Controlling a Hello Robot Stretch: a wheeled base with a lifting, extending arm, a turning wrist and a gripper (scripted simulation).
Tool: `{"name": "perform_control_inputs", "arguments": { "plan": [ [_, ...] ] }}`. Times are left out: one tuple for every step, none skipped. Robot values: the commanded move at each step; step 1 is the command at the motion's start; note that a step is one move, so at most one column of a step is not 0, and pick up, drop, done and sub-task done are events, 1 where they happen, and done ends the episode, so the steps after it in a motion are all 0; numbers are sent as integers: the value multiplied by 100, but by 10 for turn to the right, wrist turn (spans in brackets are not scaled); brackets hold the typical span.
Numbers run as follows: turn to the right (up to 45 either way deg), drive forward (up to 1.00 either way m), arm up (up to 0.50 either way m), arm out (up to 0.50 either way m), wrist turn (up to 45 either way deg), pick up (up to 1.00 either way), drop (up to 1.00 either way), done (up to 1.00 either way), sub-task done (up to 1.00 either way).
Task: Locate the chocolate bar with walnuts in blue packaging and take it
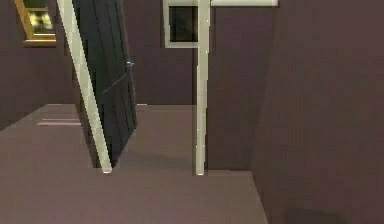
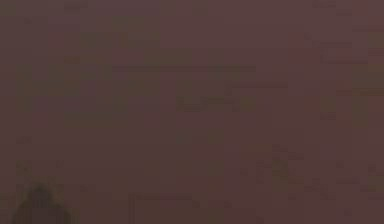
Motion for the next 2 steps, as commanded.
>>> {"name": "perform_control_inputs", "arguments": {
  "plan": [
    [-90,0,0,0,0,0,0,0,0],
    [0,100,0,0,0,0,0,0,0]
  ]
}}
